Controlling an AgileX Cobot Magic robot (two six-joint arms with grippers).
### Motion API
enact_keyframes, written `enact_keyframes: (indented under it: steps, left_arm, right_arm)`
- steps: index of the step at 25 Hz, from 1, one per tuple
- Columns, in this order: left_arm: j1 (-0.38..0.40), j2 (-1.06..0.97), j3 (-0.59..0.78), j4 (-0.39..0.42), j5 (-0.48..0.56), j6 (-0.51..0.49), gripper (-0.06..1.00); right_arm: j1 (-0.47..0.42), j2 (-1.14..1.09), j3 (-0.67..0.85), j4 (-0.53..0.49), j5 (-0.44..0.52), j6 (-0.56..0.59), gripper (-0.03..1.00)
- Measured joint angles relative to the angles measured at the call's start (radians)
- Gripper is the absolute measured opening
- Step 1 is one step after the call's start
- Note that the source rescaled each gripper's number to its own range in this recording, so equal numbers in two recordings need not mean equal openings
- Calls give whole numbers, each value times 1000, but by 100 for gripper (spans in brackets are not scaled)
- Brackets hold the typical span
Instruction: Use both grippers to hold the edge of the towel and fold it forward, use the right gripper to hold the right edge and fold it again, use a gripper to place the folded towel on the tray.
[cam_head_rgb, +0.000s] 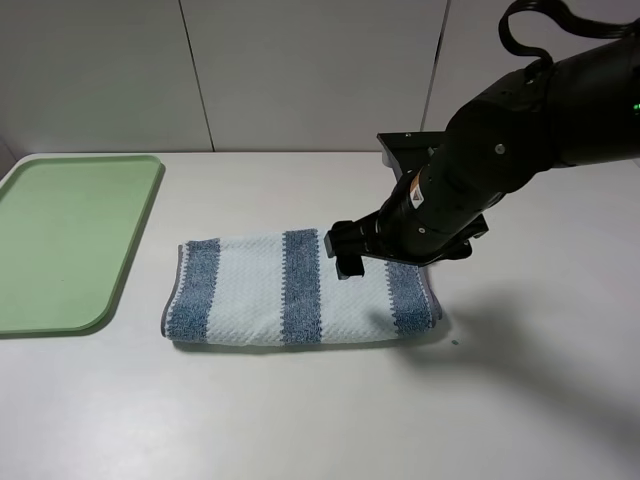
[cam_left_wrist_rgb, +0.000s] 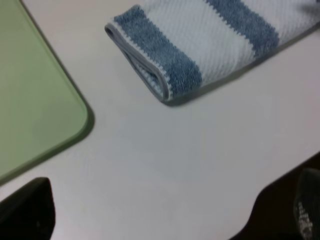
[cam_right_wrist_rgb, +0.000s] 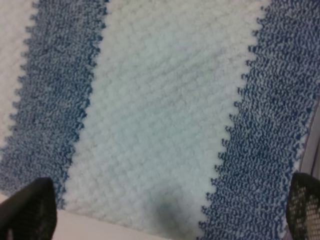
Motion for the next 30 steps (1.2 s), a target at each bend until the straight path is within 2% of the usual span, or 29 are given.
enact_keyframes:
  steps: [4, 14, 16, 22, 25, 30]
  left_arm:
    - [0, 0, 29, -21, -56, 6, 94]
    - [18, 0, 29, -30, -59, 14, 94]
    - [65, 0, 29, -30, -59, 15, 94]
    - [291, 0, 29, -30, -59, 17, 94]
    - [380, 0, 29, -30, -60, 17, 94]
    - [465, 0, 29, -30, -60, 18, 94]
  right_arm:
    - [0, 0, 0, 0, -2, 0, 100]
    - [0, 0, 0, 6, -6, 0, 100]
    - [0, 0, 0, 7, -6, 0, 100]
    - [0, 0, 0, 0, -2, 26, 100]
    - [-1, 0, 0, -20, -8, 44, 100]
    - [-54, 0, 0, -27, -22, 68, 100]
